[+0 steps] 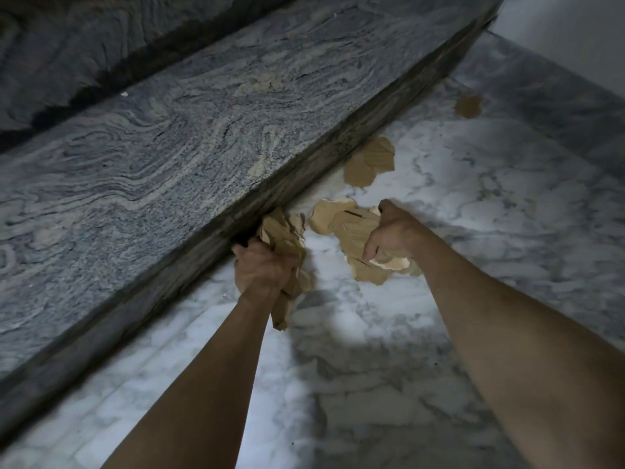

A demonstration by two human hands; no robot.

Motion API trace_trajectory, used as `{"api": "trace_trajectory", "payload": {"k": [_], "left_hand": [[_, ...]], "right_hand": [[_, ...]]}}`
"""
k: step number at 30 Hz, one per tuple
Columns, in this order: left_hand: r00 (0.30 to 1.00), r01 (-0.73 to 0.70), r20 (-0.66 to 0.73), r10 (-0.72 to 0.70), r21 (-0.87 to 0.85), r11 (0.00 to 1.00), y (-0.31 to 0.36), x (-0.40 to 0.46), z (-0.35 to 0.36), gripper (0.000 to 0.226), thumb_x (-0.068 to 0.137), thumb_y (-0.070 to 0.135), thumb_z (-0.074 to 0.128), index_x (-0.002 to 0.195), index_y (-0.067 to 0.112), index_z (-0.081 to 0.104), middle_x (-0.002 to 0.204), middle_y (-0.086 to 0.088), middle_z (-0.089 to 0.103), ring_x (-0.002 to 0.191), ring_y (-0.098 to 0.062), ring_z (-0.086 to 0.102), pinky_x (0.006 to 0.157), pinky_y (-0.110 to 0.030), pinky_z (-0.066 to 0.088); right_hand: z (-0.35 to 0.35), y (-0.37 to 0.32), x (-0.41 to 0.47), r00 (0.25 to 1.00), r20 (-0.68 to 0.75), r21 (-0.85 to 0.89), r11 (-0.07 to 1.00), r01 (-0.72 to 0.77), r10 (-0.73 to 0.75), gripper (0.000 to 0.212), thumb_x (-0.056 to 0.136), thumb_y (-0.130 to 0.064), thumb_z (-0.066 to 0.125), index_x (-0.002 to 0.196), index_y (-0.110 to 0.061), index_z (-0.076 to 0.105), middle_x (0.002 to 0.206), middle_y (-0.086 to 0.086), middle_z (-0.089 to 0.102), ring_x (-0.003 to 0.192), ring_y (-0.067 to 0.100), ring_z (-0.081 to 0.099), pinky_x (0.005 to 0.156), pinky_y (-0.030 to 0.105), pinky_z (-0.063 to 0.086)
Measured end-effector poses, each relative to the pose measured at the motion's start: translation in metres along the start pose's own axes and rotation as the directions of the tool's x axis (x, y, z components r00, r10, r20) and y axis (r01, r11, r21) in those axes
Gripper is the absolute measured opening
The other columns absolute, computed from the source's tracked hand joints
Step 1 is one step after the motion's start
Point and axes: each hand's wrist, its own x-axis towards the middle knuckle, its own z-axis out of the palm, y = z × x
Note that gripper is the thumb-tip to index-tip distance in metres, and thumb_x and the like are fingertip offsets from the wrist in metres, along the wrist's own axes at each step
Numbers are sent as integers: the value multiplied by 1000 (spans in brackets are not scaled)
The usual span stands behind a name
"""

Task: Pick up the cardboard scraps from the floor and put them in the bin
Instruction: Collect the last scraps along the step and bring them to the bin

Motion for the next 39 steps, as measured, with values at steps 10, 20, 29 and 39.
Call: {"api": "trace_trajectory", "payload": {"k": [10,20,29,39], "left_hand": [[998,24,53,-20,-90,996,0,5,-3,86,71,60,69,135,6,51,131,-17,58,117,-36,59,96,-42,50],[996,8,92,5,-137,991,10,10,-1,71,68,57,67,126,18,59,127,-9,66,117,-34,61,99,-41,51],[975,101,220,-17,-377,921,73,6,15,70,53,47,87,114,21,66,108,1,71,100,-26,68,89,-38,58],[919,-148,334,208,-197,969,188,69,59,73,69,30,89,132,15,54,122,-7,65,111,-27,65,74,-24,52]], "right_hand": [[22,-61,21,969,183,-179,963,200,-167,133,62,-7,92,161,-23,4,168,4,11,150,31,24,110,45,43],[30,-49,27,994,-2,-216,971,105,-108,103,52,-17,95,137,-16,39,145,10,40,138,36,34,100,45,49],[-42,-18,37,997,-36,82,994,67,-64,108,57,-11,95,147,-18,37,140,3,53,126,26,52,89,25,46],[-163,11,126,971,175,14,987,161,-161,122,56,-18,96,153,-38,24,150,0,39,133,26,43,106,41,46]]}}
